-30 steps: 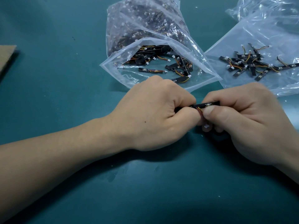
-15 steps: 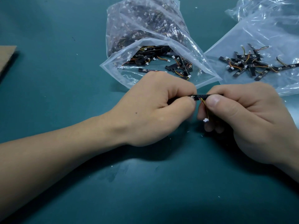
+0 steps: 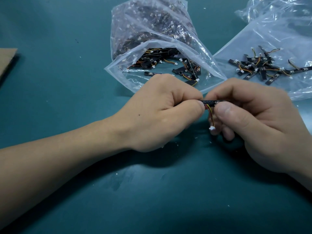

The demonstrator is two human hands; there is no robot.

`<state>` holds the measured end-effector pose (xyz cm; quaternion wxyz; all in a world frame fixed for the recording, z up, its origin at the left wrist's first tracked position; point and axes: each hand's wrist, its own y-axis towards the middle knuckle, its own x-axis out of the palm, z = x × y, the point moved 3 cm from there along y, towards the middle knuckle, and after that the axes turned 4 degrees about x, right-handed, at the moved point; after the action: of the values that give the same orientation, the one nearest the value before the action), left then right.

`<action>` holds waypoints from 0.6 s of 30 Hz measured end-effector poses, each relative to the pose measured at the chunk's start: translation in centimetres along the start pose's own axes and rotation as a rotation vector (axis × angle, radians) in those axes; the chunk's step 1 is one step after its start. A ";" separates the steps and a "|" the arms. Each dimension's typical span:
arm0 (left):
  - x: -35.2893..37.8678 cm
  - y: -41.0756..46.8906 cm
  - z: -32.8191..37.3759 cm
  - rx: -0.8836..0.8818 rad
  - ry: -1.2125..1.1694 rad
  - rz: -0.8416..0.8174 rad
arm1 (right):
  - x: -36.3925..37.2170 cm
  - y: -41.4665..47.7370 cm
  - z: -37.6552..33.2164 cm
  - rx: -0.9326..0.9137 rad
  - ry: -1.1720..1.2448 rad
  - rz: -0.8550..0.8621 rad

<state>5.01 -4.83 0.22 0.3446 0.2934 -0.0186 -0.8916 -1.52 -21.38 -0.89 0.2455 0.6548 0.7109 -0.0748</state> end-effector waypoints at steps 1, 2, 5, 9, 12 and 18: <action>0.0 0.0 0.0 -0.003 -0.005 0.001 | 0.0 0.0 0.0 -0.006 -0.010 0.011; 0.0 0.0 0.0 -0.007 -0.006 -0.002 | 0.0 0.0 -0.1 -0.011 -0.023 0.017; 0.1 0.0 0.1 -0.013 -0.003 -0.021 | -0.1 0.0 -0.2 -0.027 -0.069 -0.003; 0.2 -0.1 0.1 -0.010 0.030 -0.041 | -0.1 0.2 -0.5 -0.037 -0.131 -0.029; 0.3 -0.1 0.2 0.004 0.096 -0.057 | -0.1 0.2 -0.3 -0.017 -0.156 -0.046; 0.1 -0.1 0.2 -0.022 -0.004 -0.049 | 0.0 0.0 -0.4 -0.052 -0.104 -0.033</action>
<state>4.72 -4.84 0.33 0.3257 0.2881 -0.0024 -0.9005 -1.58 -21.22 -0.52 0.2978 0.6316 0.7096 -0.0944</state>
